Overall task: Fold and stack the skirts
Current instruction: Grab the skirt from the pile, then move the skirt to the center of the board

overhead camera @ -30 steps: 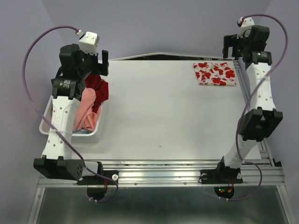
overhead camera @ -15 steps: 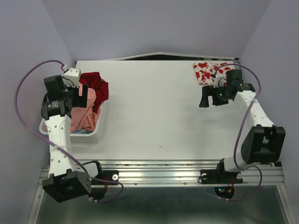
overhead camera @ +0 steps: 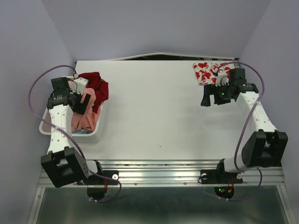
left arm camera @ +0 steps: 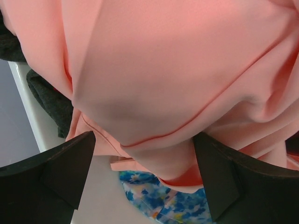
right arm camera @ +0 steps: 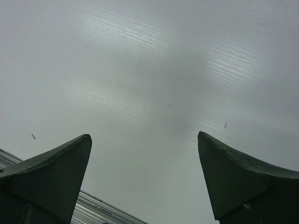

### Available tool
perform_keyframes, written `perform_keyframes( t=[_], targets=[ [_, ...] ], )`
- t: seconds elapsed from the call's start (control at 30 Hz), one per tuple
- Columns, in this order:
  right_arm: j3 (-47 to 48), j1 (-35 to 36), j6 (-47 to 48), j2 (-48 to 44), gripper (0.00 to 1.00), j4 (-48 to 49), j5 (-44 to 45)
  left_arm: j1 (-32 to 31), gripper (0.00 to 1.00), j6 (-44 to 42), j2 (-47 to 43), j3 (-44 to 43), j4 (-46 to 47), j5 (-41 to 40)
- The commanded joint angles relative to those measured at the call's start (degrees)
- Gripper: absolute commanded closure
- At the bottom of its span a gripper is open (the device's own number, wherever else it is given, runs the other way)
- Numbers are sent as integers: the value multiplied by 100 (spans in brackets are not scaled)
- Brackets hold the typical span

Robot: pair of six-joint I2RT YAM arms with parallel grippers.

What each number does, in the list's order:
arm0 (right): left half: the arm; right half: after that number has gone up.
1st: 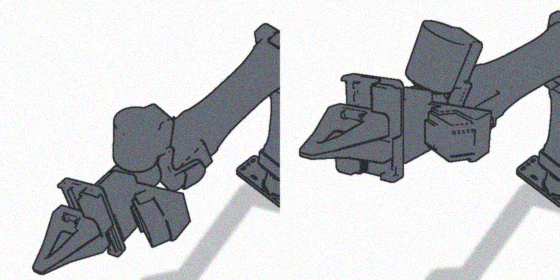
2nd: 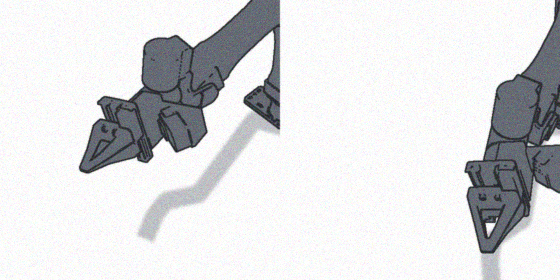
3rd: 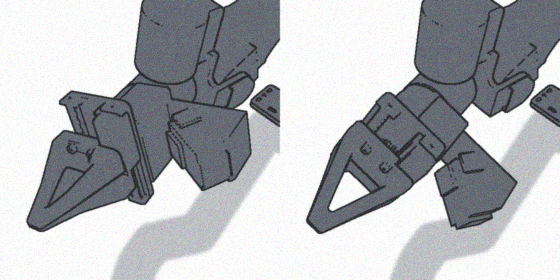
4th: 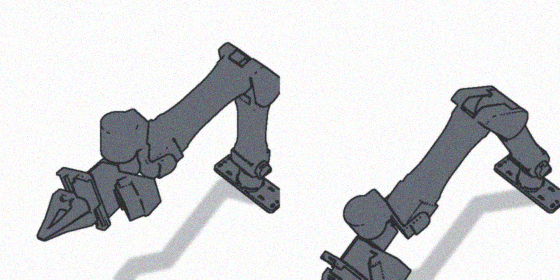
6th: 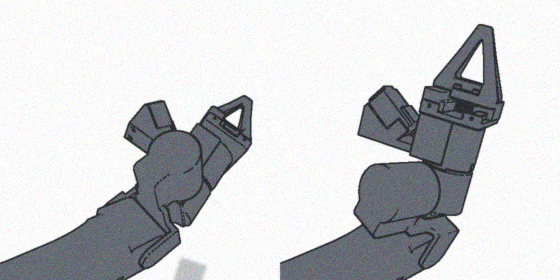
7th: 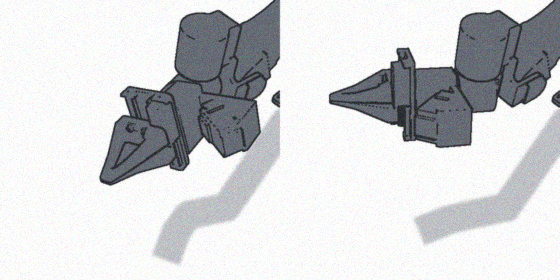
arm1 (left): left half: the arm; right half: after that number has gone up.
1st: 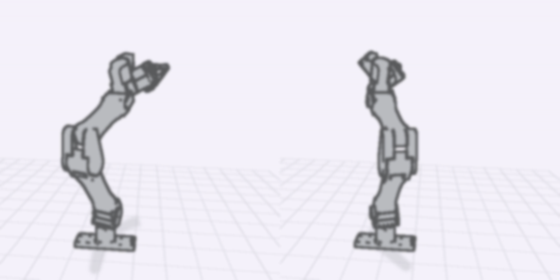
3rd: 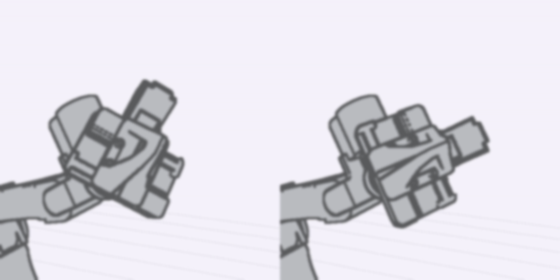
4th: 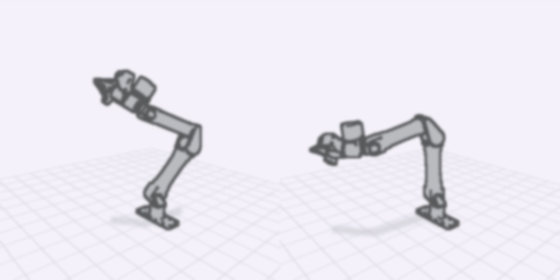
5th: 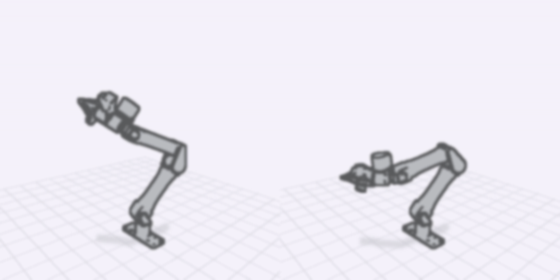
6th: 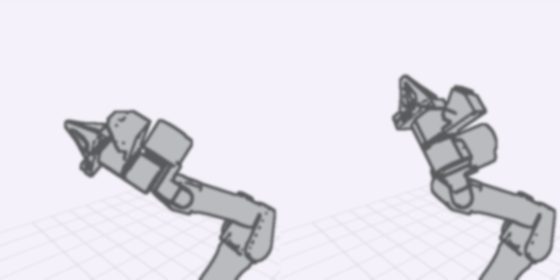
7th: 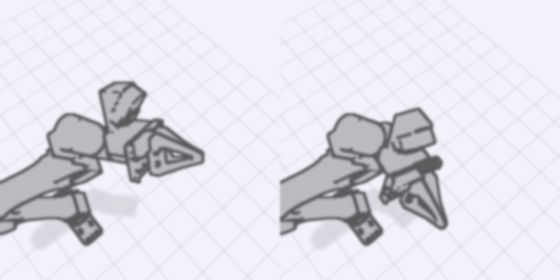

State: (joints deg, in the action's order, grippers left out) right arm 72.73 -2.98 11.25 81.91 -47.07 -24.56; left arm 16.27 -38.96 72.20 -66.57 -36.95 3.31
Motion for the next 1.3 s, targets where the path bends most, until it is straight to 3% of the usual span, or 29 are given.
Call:
perform_keyframes(
  t=[0.0,0.13,0.23,0.27,0.33,0.37,0.43,0.47,0.5,0.8,0.97,1.07,1.17,1.27],
  targets=[
    [312,-18,62,97,0,-118,118,69,1,-542,39,152,617,-208],
    [435,-18,27,194,0,-171,232,78,7,-700,197,328,935,-531],
    [523,-18,9,203,0,-206,267,165,30,-771,128,346,1014,-551],
    [540,-18,1,211,0,-206,276,227,42,-771,75,294,1006,-542],
    [567,-18,-17,220,0,-224,302,262,53,-762,-135,206,874,-516],
    [593,-18,-26,220,0,-232,294,262,65,-745,-232,84,813,-507],
    [602,-18,-26,229,0,-233,302,271,78,-718,-531,-58,707,-463],
    [602,-18,-17,229,0,-224,294,262,93,-657,-619,-241,681,-454],
    [602,-18,-26,238,0,-224,285,271,100,-587,-689,-382,619,-445],
    [795,-18,-52,256,0,-206,188,271,100,318,-682,-3149,329,345],
    [839,-18,-114,203,0,-189,127,262,100,1073,-286,-4801,328,1521],
    [901,-18,-184,203,0,-154,118,201,100,1486,-181,-5225,679,2375],
    [953,-18,-228,229,0,-110,118,52,100,2433,48,-5822,1048,3261],
    [980,-18,-316,282,0,-101,118,-395,100,2884,206,-5868,1558,3861]
  ],
)
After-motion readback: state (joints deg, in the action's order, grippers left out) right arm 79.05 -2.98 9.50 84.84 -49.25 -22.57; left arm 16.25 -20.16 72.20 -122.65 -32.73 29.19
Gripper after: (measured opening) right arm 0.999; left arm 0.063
